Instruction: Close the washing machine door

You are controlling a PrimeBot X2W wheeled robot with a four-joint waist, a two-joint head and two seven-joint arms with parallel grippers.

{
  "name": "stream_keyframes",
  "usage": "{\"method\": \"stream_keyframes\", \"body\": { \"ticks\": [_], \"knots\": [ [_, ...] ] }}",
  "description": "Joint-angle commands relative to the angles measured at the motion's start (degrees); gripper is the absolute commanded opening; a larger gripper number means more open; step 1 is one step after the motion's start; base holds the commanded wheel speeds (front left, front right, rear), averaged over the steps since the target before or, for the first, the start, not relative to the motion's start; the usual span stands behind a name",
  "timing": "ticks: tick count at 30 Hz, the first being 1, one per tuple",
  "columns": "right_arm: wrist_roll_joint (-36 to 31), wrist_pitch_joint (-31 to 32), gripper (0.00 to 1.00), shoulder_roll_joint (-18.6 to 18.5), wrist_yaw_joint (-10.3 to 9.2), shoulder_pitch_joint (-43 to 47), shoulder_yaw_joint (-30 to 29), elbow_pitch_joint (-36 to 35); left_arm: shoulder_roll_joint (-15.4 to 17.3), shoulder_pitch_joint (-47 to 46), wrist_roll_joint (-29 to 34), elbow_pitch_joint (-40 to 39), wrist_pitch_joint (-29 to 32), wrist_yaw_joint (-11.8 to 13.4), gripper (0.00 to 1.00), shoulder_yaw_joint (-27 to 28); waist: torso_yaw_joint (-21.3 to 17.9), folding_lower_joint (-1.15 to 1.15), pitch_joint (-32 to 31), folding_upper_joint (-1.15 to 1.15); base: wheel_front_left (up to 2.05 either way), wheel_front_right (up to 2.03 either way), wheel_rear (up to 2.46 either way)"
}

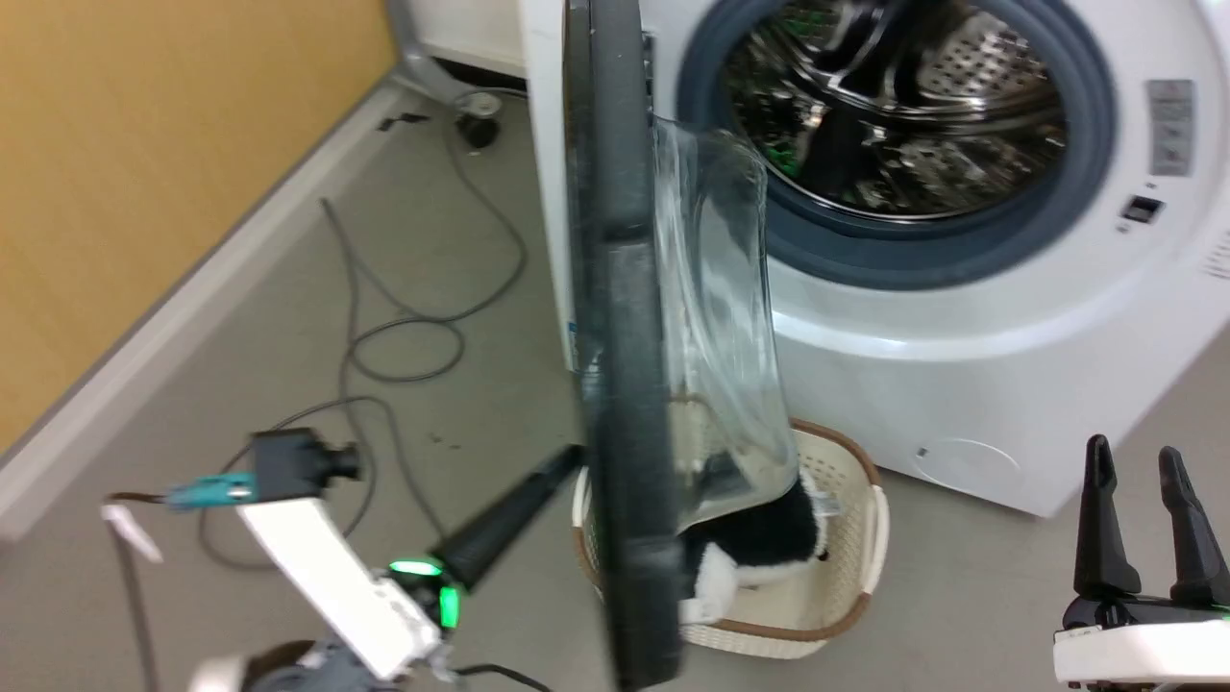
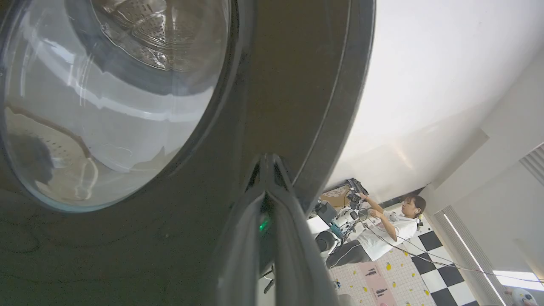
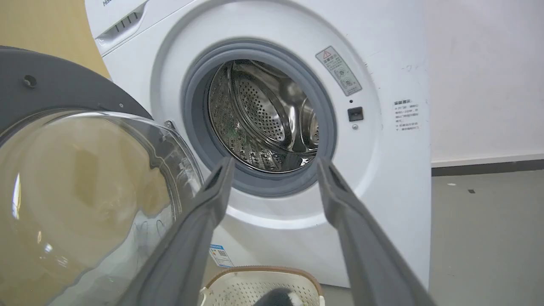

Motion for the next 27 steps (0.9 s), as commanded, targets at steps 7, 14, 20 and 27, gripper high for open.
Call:
{"method": "stream_keyframes", "body": {
  "ticks": [7,14,20,27],
  "knots": [
    [-1.05,-0.25,1.0,0.04,0.03,-1.33,0.36,-0.66,-0.87,-4.25,4.78,4.14,-11.67,-0.27,0.0,-10.49,-7.58,0.0,2.29,0.0,0.0,0.0,0.0],
    [-1.37,-0.25,1.0,0.04,0.03,-2.55,0.26,-0.66,-0.77,-10.91,7.45,12.09,-22.08,-0.27,0.0,-19.46,-12.81,0.0,4.49,0.0,0.0,0.0,0.0],
    [-1.18,-0.25,1.0,0.04,0.03,-3.8,0.41,-0.6,-0.42,-18.06,10.43,22.2,-34.49,-0.27,0.0,-25.93,-17.69,0.0,6.45,0.0,0.0,0.0,0.0],
    [-0.98,-0.25,1.0,0.04,0.03,-5.01,0.51,-0.61,-0.56,-25.63,8.38,31.33,-42.51,-0.27,0.0,-33.45,-21.23,0.0,8.5,0.0,0.0,0.0,0.0]
  ]
}}
